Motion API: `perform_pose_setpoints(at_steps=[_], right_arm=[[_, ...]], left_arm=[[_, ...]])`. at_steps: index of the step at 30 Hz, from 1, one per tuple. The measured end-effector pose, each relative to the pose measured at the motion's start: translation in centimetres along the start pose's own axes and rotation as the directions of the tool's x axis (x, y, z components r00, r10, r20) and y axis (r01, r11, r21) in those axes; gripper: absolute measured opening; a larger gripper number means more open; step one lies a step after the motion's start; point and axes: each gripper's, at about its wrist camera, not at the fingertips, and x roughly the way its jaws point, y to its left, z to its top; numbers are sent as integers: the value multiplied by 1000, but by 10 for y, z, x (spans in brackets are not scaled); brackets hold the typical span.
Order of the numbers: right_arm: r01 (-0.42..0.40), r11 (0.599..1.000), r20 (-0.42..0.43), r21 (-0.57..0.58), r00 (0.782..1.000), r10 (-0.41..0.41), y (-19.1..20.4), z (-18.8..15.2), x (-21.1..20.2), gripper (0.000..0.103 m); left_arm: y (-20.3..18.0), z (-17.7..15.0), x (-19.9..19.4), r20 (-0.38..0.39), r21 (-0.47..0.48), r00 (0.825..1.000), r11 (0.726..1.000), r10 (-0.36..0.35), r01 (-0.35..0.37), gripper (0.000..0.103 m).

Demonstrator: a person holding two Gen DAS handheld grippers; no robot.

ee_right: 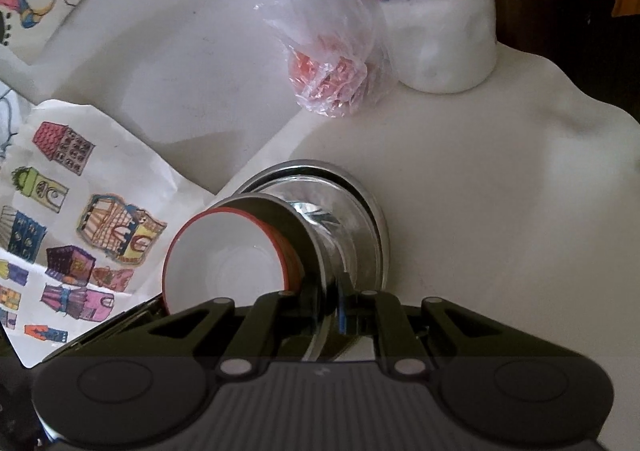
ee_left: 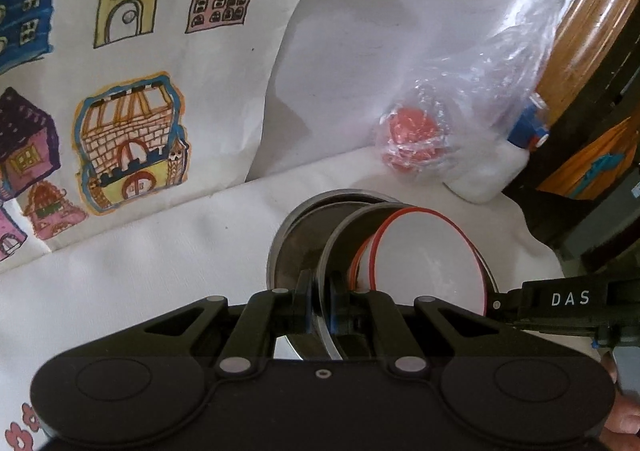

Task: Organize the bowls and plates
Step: 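Lower the steel bowl onto the flat steel plate with both grippers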

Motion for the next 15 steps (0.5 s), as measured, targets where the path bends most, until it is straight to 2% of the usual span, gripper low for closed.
perform_pose_setpoints(at_steps=[15], right_arm=[[11, 1000, 6, 7, 1000, -11, 0, 12, 20, 12]], left_arm=[[9, 7, 23, 6, -22, 1000, 1000, 10, -10, 6]])
